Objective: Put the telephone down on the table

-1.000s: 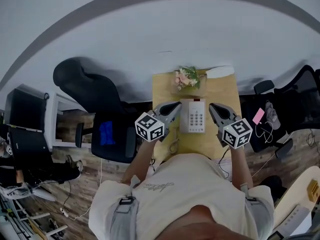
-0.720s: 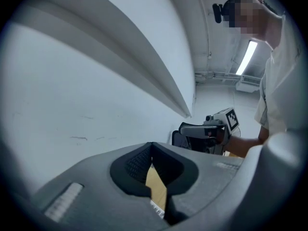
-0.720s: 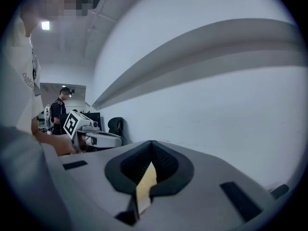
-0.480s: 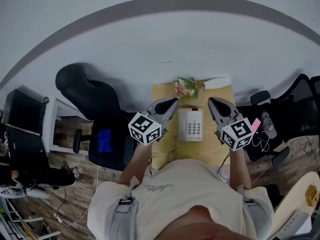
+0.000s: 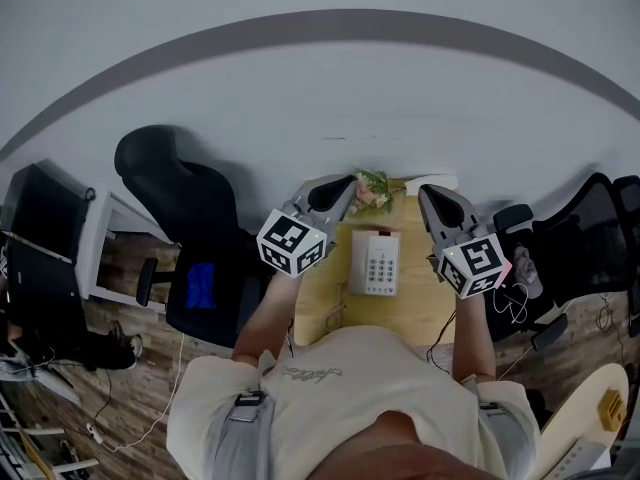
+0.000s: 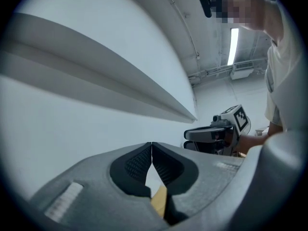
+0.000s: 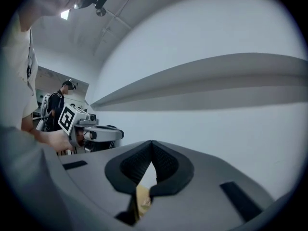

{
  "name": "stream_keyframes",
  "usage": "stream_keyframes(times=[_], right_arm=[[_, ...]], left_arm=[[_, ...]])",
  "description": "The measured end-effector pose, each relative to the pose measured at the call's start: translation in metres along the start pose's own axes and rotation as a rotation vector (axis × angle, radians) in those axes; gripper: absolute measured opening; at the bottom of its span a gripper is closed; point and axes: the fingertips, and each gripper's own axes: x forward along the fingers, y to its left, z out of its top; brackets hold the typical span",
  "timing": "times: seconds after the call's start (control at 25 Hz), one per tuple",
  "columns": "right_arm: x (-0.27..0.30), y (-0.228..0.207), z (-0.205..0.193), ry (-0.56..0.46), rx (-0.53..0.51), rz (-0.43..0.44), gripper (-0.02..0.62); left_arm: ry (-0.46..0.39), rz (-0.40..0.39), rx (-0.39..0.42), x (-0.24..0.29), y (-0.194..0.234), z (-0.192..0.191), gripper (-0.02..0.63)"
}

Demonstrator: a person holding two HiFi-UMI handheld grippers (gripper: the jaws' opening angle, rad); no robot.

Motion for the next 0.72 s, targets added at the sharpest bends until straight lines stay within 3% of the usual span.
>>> stream_keyframes(times=[0.4,0.72], right_arm=[[-0.007,0.002,0.025,-0.068,-0.011,-0.014,0.002],[-0.011,0.008,0.011,-0.040,0.007,-0.010,0.002]], left_arm=[[-0.045,0.034,0.069,-0.005,0.001,0.026,0.018],[-0.027,0.039,0.035,-0.012,-0.002,0.012,0.018]])
